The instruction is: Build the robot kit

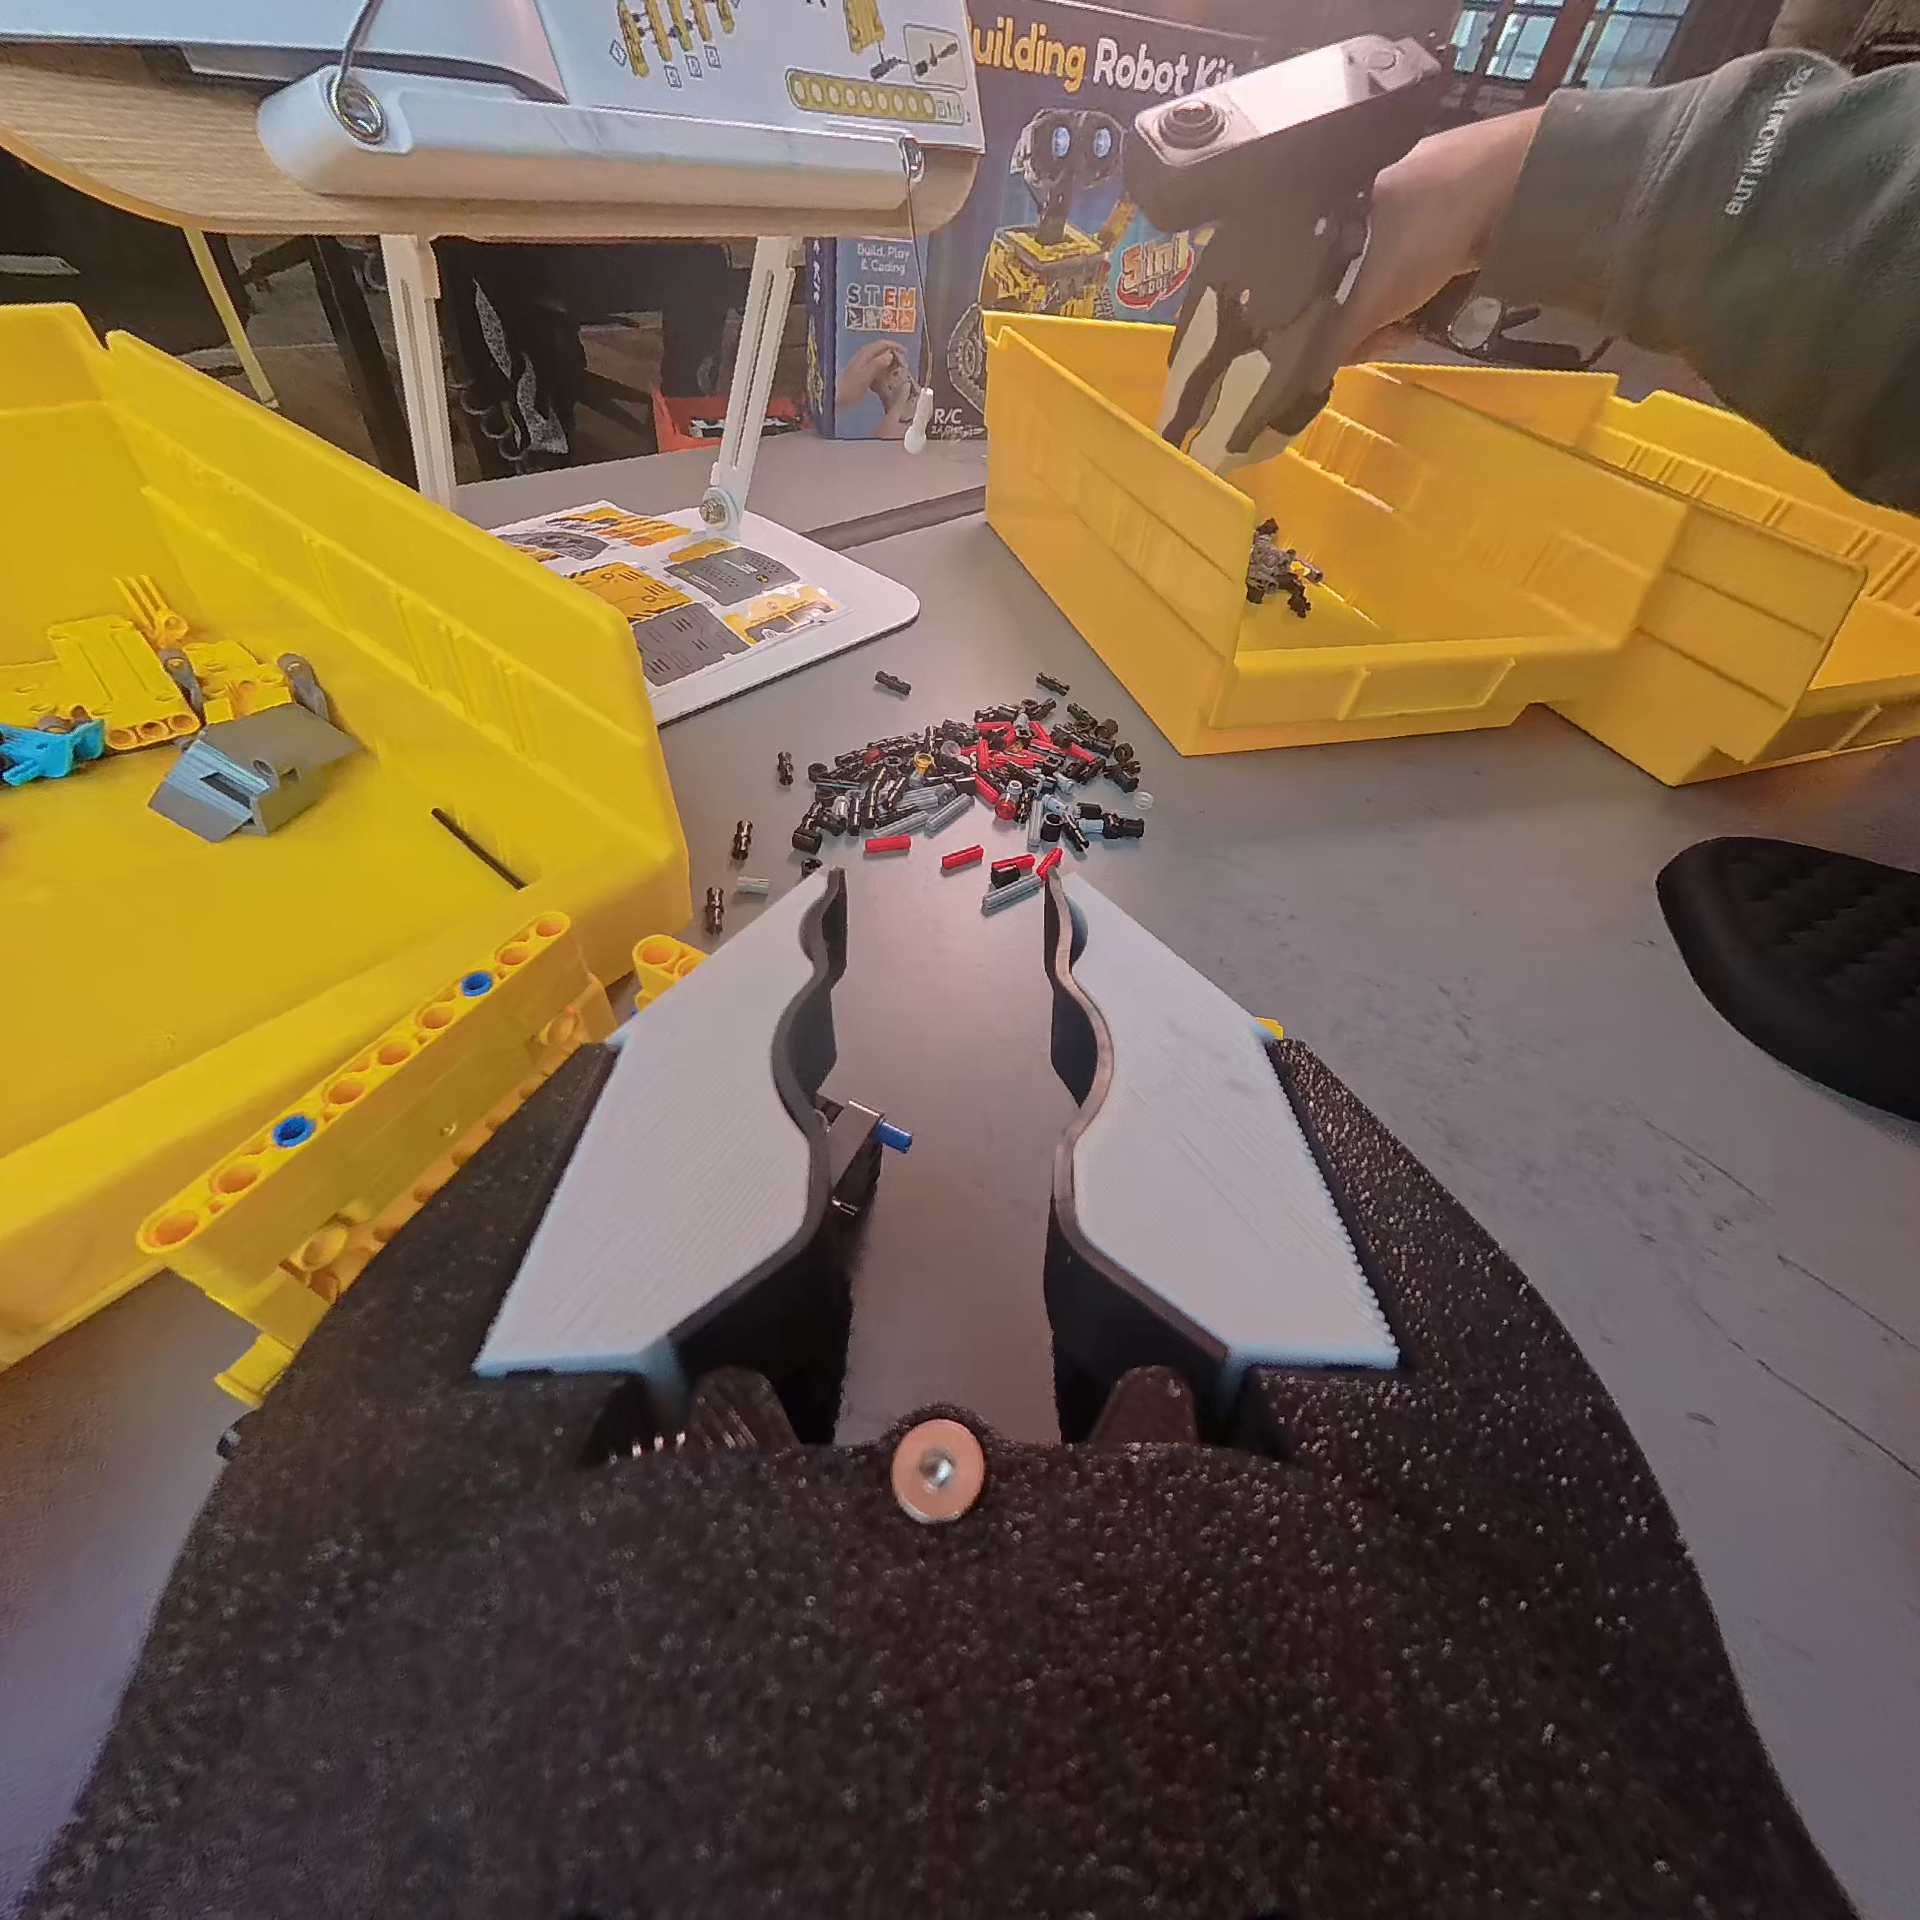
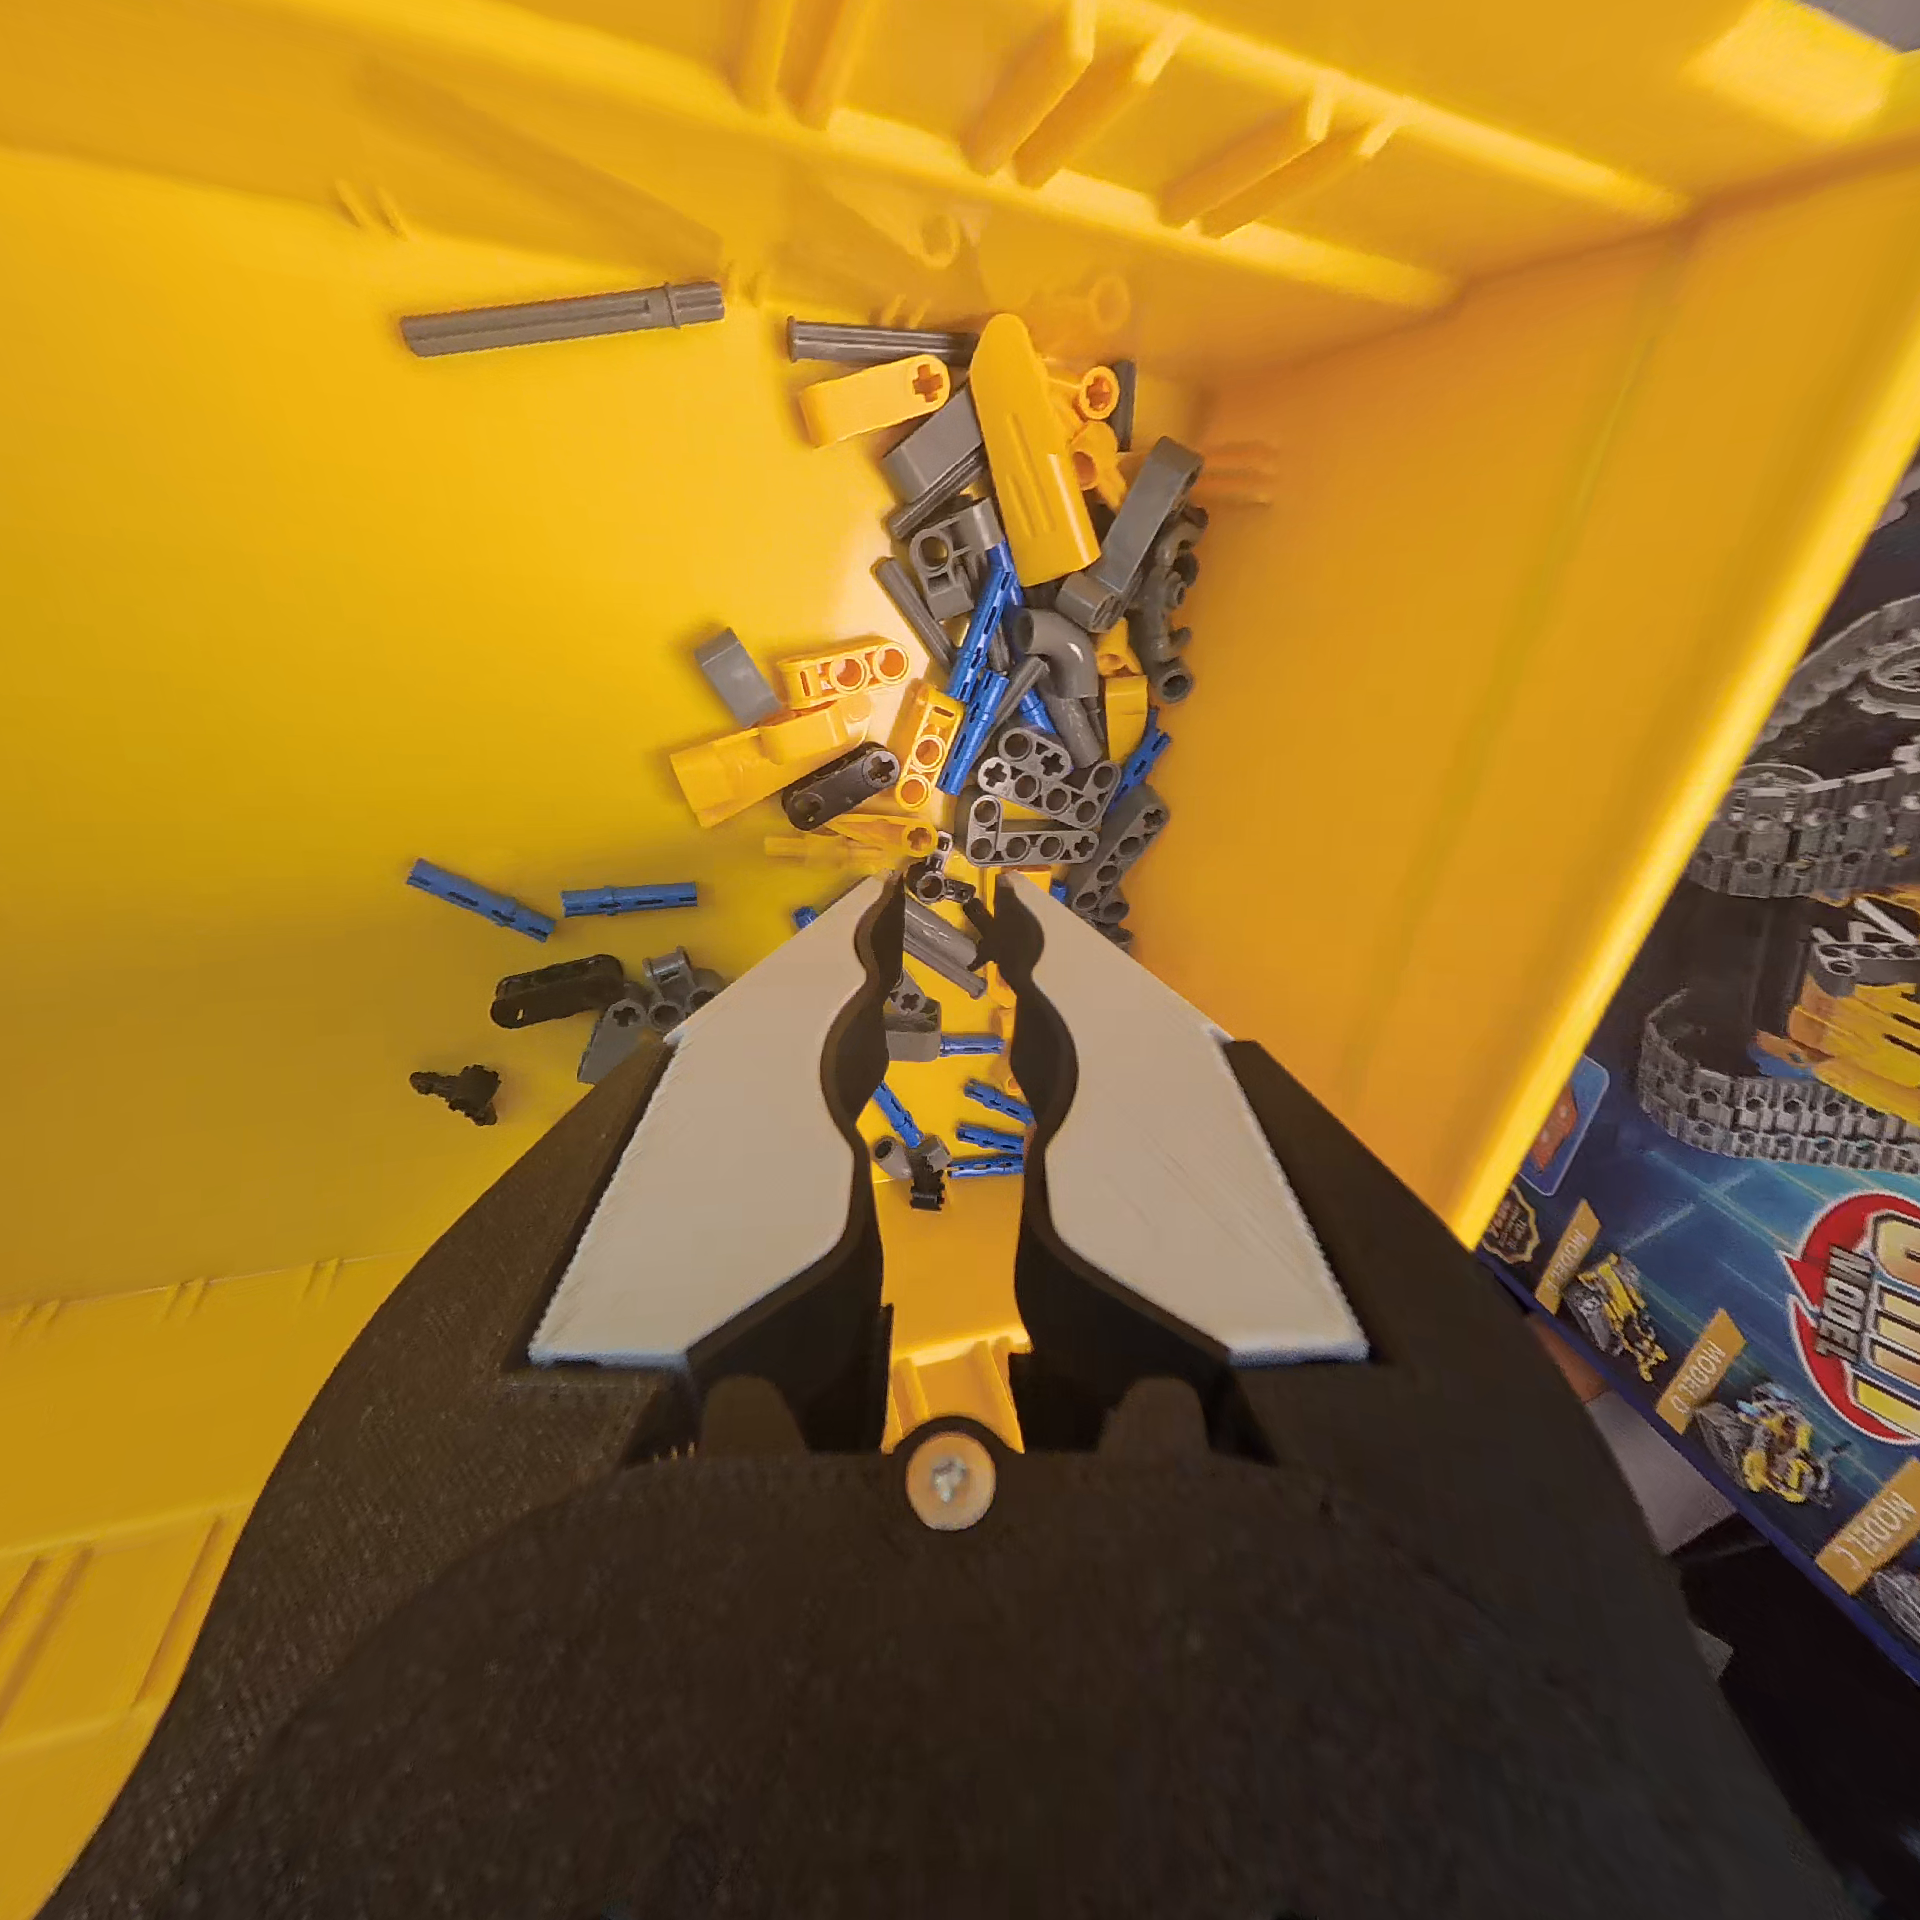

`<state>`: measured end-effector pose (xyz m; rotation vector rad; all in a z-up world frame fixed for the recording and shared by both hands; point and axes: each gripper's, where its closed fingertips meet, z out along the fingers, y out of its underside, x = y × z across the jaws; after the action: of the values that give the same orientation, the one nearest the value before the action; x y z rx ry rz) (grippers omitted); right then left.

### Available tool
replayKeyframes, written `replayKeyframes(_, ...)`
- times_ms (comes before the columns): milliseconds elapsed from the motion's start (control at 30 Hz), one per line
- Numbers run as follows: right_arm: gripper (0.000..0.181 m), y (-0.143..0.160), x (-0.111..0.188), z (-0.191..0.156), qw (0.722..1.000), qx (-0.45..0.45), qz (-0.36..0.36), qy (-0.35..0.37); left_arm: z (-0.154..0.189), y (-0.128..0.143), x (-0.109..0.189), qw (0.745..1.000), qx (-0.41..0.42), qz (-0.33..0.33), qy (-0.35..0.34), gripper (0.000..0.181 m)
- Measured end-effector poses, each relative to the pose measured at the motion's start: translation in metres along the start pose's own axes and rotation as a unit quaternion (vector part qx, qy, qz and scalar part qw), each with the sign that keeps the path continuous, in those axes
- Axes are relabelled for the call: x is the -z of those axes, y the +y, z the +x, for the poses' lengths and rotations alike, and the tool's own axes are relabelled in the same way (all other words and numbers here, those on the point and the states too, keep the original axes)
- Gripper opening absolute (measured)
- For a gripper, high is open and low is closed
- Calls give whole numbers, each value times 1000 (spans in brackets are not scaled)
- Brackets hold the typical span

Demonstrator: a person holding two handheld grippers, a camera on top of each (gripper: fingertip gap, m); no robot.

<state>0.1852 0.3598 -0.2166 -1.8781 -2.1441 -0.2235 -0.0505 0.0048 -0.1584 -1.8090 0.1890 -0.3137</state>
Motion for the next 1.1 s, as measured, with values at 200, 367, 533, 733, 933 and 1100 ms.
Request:
replayKeyframes(200,18,-3,19,-13,1000,12,14,-20,1,0,0,1000,-2,-2,0,36)
replayKeyframes(367,20,-2,24,-41,997,41,3,-60,1,0,0,1000,-3,-2,1,36)
replayKeyframes(533,21,0,21,-66,993,69,-15,-93,1,1,0,1000,-2,-2,1,36)
replayKeyframes(733,21,9,6,-59,993,70,-47,-84,0,0,0,1000,-1,-2,1,36)
replayKeyframes(933,17,19,-5,-25,997,27,-49,-54,0,1,0,1000,3,-2,1,36)
replayKeyframes(1100,12,-6,-2,14,999,-30,34,-4,-1,1,-1,1000,5,-3,2,36)
